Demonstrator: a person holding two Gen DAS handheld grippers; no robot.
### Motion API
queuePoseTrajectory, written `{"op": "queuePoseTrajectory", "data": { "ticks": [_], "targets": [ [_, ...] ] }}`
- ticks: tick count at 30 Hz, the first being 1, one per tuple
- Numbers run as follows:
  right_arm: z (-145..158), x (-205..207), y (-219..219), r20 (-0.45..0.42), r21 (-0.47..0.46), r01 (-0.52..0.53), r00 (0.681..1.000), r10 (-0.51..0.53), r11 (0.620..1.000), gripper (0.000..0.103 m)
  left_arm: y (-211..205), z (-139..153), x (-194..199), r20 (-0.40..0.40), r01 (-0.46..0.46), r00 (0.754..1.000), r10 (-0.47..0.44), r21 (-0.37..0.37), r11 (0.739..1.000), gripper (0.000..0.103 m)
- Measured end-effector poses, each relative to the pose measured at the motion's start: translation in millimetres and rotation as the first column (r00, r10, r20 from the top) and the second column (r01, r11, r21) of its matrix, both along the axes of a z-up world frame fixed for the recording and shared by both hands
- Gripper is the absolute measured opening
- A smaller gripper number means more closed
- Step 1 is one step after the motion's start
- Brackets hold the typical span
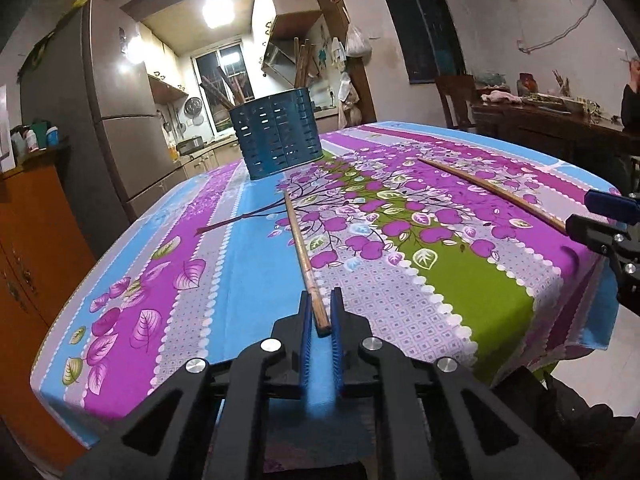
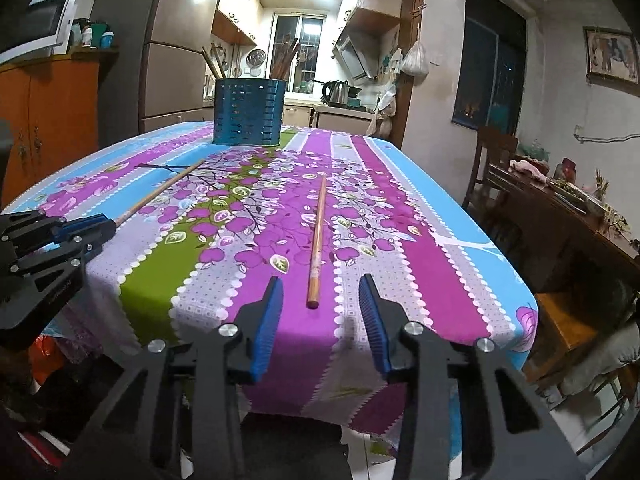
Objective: Organize utensils
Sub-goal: 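Close the left gripper on a chopstick while the right gripper grasps the last one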
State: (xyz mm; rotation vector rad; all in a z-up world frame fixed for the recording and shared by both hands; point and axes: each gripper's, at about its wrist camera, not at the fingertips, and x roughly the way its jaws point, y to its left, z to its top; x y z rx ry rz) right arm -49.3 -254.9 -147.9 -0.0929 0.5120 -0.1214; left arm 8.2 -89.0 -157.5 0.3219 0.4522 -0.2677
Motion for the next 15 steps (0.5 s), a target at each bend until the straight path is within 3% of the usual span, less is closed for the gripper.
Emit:
{"op": "queuePoseTrajectory", "data": {
  "ticks": [2,7,15],
  "targets": [
    [-3.4,4.3,-0.8,-0.009,0.007,0.001,1.000,0.000,1.000,0.035,1.2,0.1,0.4,-0.001,0.002,1.000,-0.002,-0.008,1.000,0.011],
    [-5.9,17.8,1.2,-0.026,0.000,-0.019,0.999,0.019,1.000,0.016,0.6,-0.6,0.6,0.002,0.001,1.000,-0.001,-0.009,1.000,0.011],
    [-8.7,17.1,-6.2,-0.014,0.079,-0.015,1.000,0.016,0.997,0.013,0.6,-1.5,-1.6,0.011,-0.002,1.000,0.002,-0.003,1.000,0.011]
  ]
}}
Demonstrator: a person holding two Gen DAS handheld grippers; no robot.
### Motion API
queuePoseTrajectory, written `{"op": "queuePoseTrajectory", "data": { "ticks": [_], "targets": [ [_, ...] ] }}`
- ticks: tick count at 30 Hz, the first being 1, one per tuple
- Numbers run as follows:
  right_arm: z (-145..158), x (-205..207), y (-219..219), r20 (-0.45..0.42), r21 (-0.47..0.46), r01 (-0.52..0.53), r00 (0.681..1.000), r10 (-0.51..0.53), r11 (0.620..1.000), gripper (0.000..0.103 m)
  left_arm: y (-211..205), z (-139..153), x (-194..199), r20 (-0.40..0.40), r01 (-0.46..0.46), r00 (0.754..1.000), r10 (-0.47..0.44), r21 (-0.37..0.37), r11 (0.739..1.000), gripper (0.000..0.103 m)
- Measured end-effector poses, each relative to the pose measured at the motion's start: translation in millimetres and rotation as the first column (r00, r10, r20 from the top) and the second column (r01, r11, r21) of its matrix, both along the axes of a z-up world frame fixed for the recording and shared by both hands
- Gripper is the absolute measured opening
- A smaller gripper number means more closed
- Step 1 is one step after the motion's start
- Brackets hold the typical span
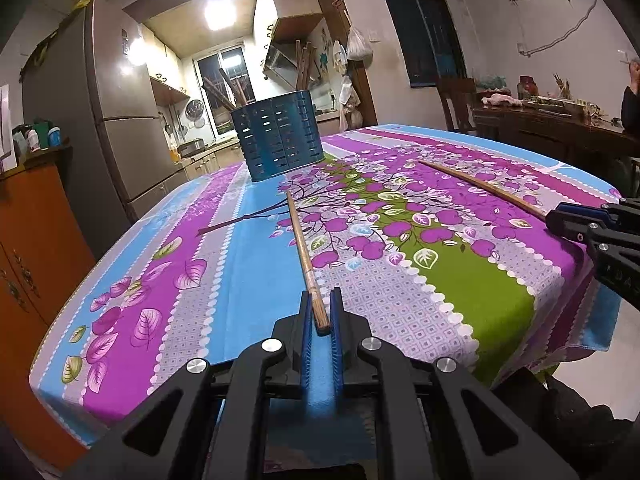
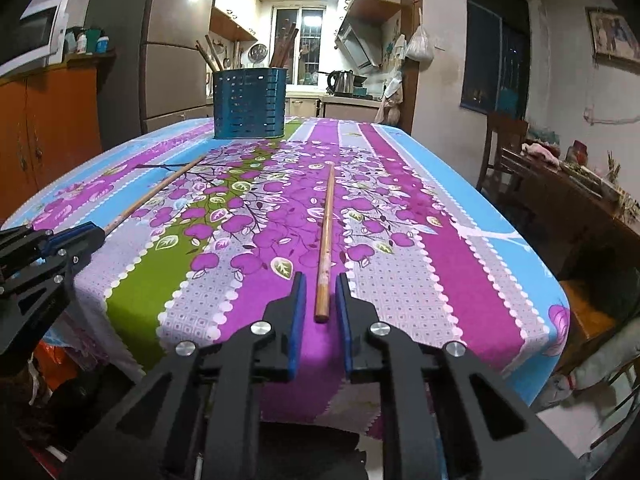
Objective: Organize utensils
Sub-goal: 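Close the left gripper on a chopstick while the right gripper grasps the last one, then lift both chopsticks and carry them over the blue holder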
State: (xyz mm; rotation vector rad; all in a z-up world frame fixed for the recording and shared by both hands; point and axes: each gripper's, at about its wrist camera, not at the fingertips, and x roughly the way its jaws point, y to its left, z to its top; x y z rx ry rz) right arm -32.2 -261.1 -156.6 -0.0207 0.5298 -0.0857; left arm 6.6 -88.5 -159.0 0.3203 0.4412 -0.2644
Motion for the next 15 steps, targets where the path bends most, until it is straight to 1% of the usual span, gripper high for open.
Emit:
{"op": "queuePoseTrajectory", "data": {
  "ticks": [2,3,5,7,11,15],
  "targets": [
    [-1.4,-1.4,0.6,0.013,0.007,0.005,1.000,-0.005,1.000,0.013,-0.2,-0.2,-0.8,0.002,0.000,1.000,0.000,-0.001,1.000,0.011],
    [-2.5,-2.3,3.0,0.023,-0.006,0.003,1.000,-0.002,1.000,0.012,-0.1,-0.3,-0.9,0.003,-0.001,1.000,0.001,-0.001,1.000,0.011],
    [-3.4,-3.3,3.8,0.033,-0.003,0.000,0.999,0.001,1.000,0.007,0.1,-0.6,-1.0,0.006,0.000,1.000,0.000,-0.001,1.000,0.011],
    [-4.2,-4.3,5.2,0.043,-0.010,0.000,0.999,0.001,1.000,0.005,0.2,-1.1,-2.0,0.016,0.002,1.000,-0.002,0.003,1.000,0.011],
    [-1.3,-4.6,-0.2,0.037,0.037,0.001,0.999,-0.003,0.999,0.005,-0.3,-1.6,-3.6,0.028,0.010,1.000,-0.010,0.011,1.000,0.009],
    [4.4,-4.2,-2.3,0.024,0.047,0.002,1.000,-0.003,0.999,0.005,0.4,0.2,-2.5,0.018,0.011,1.000,-0.011,0.016,1.000,0.008]
  ]
}}
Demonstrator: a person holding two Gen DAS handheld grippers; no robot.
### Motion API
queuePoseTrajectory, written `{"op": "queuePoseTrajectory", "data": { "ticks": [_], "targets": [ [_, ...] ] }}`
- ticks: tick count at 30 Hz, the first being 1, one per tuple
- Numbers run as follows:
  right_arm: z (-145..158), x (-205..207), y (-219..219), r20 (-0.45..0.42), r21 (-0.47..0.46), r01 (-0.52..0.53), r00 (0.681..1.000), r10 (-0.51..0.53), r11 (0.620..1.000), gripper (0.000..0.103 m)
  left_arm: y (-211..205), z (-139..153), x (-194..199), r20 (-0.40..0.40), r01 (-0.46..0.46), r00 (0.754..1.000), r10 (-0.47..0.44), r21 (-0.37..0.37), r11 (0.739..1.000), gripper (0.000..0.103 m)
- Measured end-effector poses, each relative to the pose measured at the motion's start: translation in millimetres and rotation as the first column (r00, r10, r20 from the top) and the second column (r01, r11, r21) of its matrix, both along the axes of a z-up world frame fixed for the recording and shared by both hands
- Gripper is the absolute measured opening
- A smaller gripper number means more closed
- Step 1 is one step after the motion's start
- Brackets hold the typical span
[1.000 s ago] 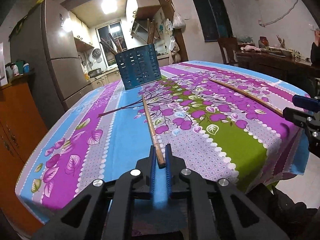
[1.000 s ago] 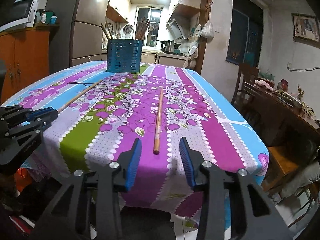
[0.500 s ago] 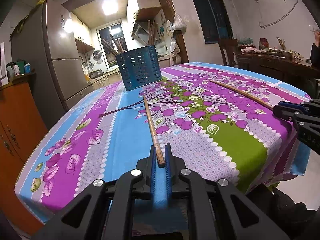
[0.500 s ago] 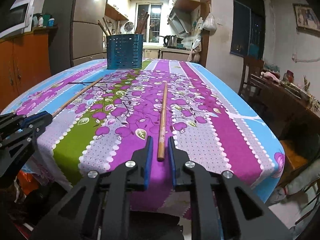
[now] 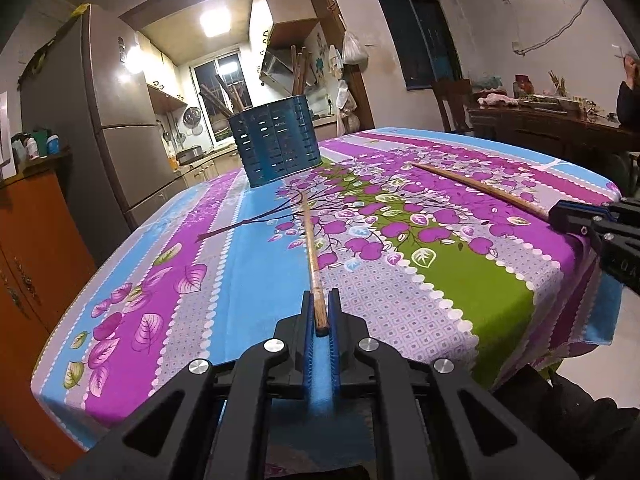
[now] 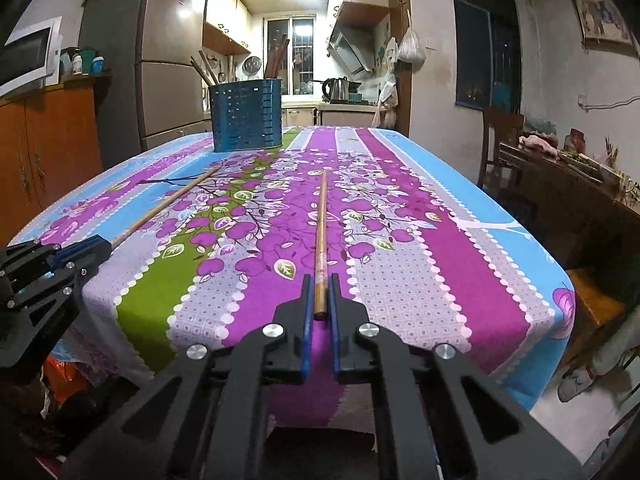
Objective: Organize utensils
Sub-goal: 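Lift both chopsticks and carry them over the blue holder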
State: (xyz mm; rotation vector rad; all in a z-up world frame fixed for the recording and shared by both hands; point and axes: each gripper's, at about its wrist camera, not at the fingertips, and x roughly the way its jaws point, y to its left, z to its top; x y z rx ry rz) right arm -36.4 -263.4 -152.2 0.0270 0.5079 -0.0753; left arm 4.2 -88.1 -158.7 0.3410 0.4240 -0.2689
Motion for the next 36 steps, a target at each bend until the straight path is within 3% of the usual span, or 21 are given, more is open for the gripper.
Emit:
{"op": "queuePoseTrajectory", "data": {
  "ticks": [13,19,28,36],
  "targets": [
    [42.2,-0.5,22.4,0.076,-0.163,-0.084,0.992,0.097,0.983,0.005,18.2,37.8,-4.7,0.059,-0.012,0.998,0.014,-0.031,0.999,0.007],
    [65.4,-0.5,24.7,0.128,-0.178,-0.098,0.984,0.122,0.979,0.005,22.9,63.1,-7.2,0.108,-0.007,0.994,0.012,-0.044,0.999,0.007],
    [109.3,9.1,17.6,0.222,-0.135,-0.112,0.965,0.141,0.984,0.005,19.6,108.7,-7.1,0.247,0.036,0.969,-0.028,-0.027,0.999,0.007],
    [131.1,31.2,11.7,0.256,-0.112,-0.132,0.954,0.157,0.985,0.005,14.7,132.2,16.4,0.284,0.082,0.957,-0.063,-0.055,0.995,0.007]
  ]
}}
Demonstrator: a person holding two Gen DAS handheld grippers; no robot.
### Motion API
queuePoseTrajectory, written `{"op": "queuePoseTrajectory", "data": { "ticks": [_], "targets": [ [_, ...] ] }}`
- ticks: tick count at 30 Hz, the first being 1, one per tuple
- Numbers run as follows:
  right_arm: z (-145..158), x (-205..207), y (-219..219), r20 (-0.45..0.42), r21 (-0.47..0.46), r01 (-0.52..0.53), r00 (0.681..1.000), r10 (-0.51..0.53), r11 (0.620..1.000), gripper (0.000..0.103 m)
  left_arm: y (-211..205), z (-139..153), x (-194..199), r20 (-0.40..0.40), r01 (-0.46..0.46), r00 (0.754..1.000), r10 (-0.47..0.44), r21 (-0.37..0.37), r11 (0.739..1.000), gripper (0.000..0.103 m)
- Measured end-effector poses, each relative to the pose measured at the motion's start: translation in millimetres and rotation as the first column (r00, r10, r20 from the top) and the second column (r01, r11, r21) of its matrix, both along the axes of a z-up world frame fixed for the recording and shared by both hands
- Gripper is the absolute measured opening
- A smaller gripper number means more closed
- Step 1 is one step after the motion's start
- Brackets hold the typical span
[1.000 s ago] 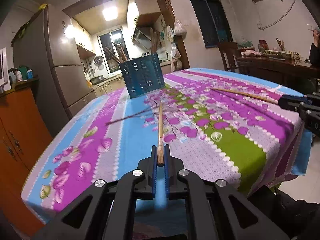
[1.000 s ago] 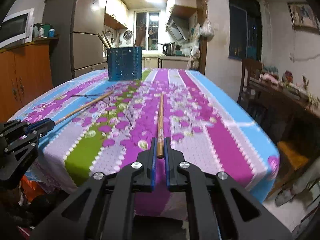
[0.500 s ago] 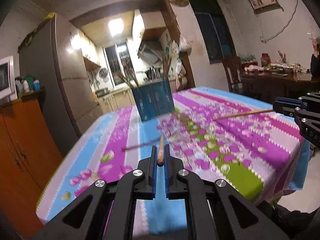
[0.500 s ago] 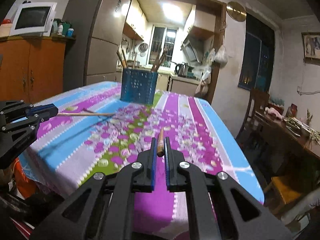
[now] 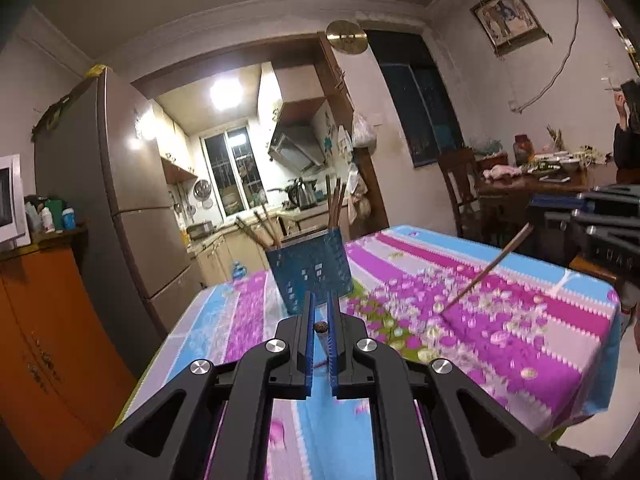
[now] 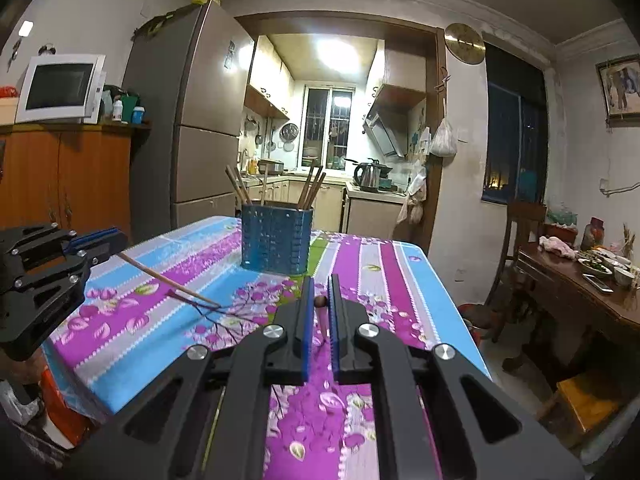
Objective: Organize utensils
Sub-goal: 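Lift both chopsticks and carry them over the blue holder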
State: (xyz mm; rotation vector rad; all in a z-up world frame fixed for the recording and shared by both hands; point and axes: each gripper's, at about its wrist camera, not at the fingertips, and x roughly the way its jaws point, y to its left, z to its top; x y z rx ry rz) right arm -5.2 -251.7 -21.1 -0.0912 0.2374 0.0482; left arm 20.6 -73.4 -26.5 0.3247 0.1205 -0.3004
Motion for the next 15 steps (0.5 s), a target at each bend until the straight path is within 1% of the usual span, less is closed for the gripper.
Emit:
{"op": "queuePoseTrajectory", "data": {
  "ticks": [3,7,10,15],
  "targets": [
    [6.4,9.6,-1.5,0.000,0.012,-0.019,1.000,0.019,1.000,0.005,-2.0,6.7,8.8,0.018,0.019,1.000,-0.019,-0.005,1.000,0.007],
    [16.6,25.9,-5.7,-0.016,0.048,-0.064,0.998,0.065,0.997,0.005,-0.5,16.4,26.9,-0.008,0.045,0.999,-0.045,-0.035,0.998,0.007],
    [23.2,37.8,-5.5,-0.013,0.053,-0.085,0.996,0.085,0.995,0.005,-0.5,21.7,40.2,-0.018,0.059,0.998,-0.059,-0.045,0.997,0.007],
    [27.8,54.4,-2.0,-0.019,0.064,-0.114,0.993,0.116,0.991,0.005,8.9,38.5,71.8,-0.093,0.098,0.990,-0.110,-0.122,0.988,0.007]
  ]
}}
